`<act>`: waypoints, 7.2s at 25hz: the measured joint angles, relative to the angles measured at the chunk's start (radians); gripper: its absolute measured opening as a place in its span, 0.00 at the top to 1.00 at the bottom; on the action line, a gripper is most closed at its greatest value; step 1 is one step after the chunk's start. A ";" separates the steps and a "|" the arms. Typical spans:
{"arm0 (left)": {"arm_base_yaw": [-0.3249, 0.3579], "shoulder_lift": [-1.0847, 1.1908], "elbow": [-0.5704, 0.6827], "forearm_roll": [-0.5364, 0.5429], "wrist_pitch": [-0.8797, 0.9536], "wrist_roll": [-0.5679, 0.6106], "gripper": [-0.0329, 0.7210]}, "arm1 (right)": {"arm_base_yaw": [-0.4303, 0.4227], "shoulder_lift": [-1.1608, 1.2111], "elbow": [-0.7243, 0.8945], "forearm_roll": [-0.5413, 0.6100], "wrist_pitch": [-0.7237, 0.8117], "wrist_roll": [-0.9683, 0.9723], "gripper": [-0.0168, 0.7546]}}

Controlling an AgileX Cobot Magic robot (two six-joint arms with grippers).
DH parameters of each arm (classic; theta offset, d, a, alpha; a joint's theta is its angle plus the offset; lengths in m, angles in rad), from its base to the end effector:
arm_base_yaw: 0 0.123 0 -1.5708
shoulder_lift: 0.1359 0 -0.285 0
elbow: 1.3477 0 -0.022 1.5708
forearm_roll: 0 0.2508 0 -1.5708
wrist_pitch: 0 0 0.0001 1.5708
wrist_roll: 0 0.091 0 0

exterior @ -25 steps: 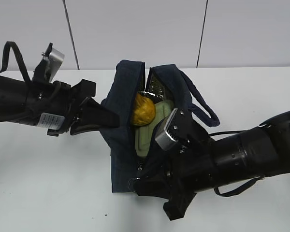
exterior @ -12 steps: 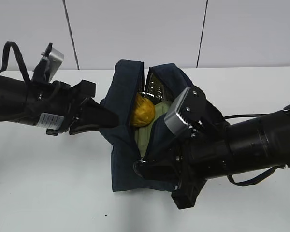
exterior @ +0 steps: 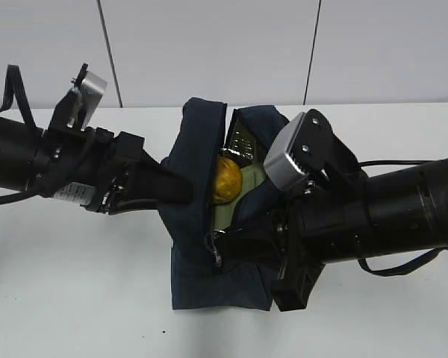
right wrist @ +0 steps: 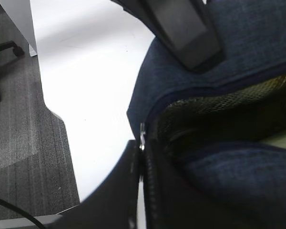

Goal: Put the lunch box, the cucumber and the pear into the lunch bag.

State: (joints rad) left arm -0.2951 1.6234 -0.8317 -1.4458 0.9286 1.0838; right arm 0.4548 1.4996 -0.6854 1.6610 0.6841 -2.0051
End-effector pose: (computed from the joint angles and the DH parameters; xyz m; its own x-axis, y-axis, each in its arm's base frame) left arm 0.2606 -0.1548 0.2151 -0.8870 0.0941 -0.4520 0.4388 0.4765 -0.7618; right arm 0.2232 0.1730 0.2142 -0.2717 -0.4034 -0.8737 -0.9214 0.3710 0.1152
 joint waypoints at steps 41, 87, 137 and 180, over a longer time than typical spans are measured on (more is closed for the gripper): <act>0.000 -0.010 0.000 -0.005 0.057 0.125 0.79 | 0.000 -0.139 -0.045 0.101 -0.104 -0.059 0.97; 0.001 -0.009 -0.005 0.076 0.138 0.125 0.98 | -0.165 0.254 -0.488 0.126 -0.337 -0.105 0.97; 0.083 -0.001 -0.273 0.050 0.134 -0.165 0.42 | -0.214 0.361 -0.571 0.124 -0.206 0.019 0.97; 0.032 -0.060 -0.483 0.544 -0.247 -0.436 0.62 | -0.214 0.361 -0.571 0.124 -0.202 0.025 0.97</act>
State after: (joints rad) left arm -0.2630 1.5634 -1.3149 -0.9014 0.6817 0.6481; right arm 0.2412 1.8604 -1.2561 1.7847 0.4824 -1.9798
